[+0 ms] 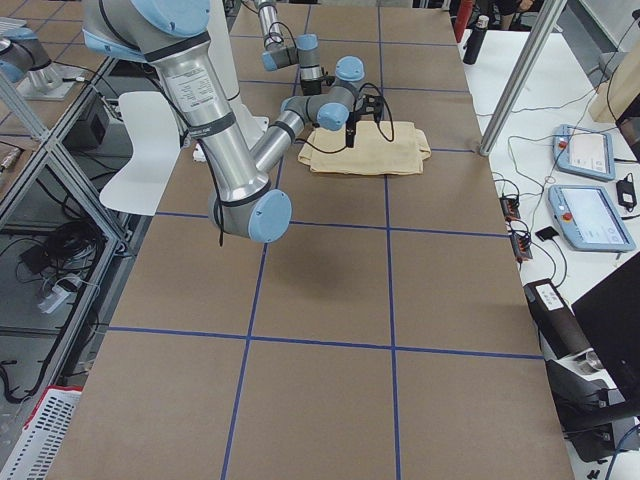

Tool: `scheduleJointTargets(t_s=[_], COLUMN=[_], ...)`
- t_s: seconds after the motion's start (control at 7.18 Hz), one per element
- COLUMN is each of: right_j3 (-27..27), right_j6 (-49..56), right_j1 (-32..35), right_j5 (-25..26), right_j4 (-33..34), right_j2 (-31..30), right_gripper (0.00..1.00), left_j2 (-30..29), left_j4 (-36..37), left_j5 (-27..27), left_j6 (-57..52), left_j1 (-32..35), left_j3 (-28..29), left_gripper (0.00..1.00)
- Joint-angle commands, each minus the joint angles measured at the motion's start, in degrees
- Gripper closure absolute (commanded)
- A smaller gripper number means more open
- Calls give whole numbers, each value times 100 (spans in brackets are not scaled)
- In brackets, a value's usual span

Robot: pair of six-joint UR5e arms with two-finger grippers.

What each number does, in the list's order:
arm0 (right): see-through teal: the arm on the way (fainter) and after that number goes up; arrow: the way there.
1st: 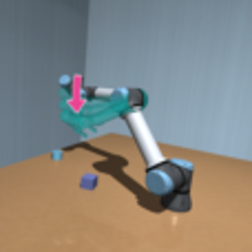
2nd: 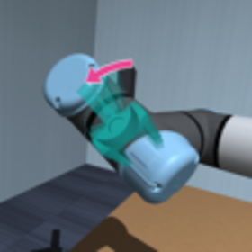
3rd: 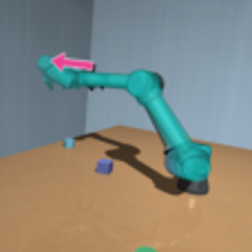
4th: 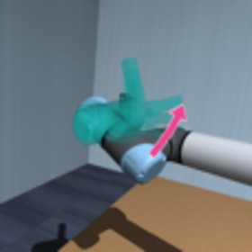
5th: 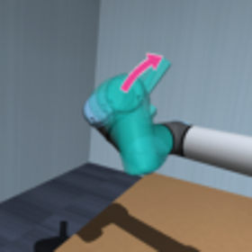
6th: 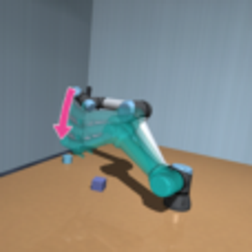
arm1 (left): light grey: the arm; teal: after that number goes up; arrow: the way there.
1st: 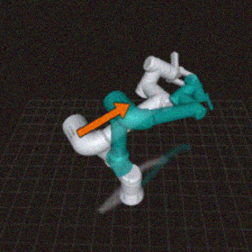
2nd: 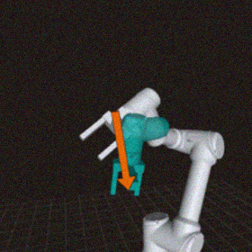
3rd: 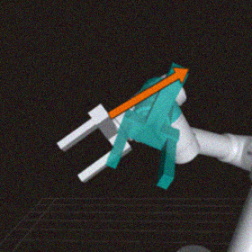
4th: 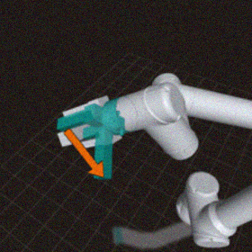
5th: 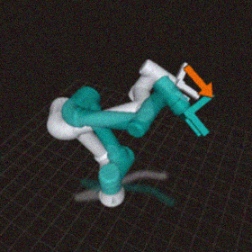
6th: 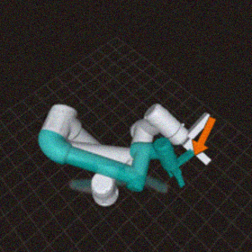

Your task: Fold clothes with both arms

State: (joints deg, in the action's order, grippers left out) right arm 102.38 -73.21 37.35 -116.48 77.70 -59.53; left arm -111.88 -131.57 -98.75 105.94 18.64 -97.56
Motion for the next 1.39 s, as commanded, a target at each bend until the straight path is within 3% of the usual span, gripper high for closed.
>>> scheduleJointTargets(t_s=[0.0, 0.28, 0.84, 0.97, 1.25], right_j3=[1, -8, 1, 1, 1], right_j6=[0, 9, 9, 9, 9], right_j1=[9, 9, 0, 0, 0], right_j5=[-6, -6, -15, -15, -6], right_j4=[0, 0, -35, -35, -35], right_j2=[-15, -15, -112, -112, -121], right_gripper=[0, 0, 0, 0, 0], left_j2=[0, 0, -9, -9, -53], left_j4=[130, 131, 140, 236, 369], left_j5=[-4, -4, -4, -4, 13], left_j6=[-12, -12, -12, -12, -12], left_j1=[8, 51, 69, 69, 78], left_j3=[-61, -70, -70, -70, -70], left_gripper=[59, 49, 51, 58, 84])
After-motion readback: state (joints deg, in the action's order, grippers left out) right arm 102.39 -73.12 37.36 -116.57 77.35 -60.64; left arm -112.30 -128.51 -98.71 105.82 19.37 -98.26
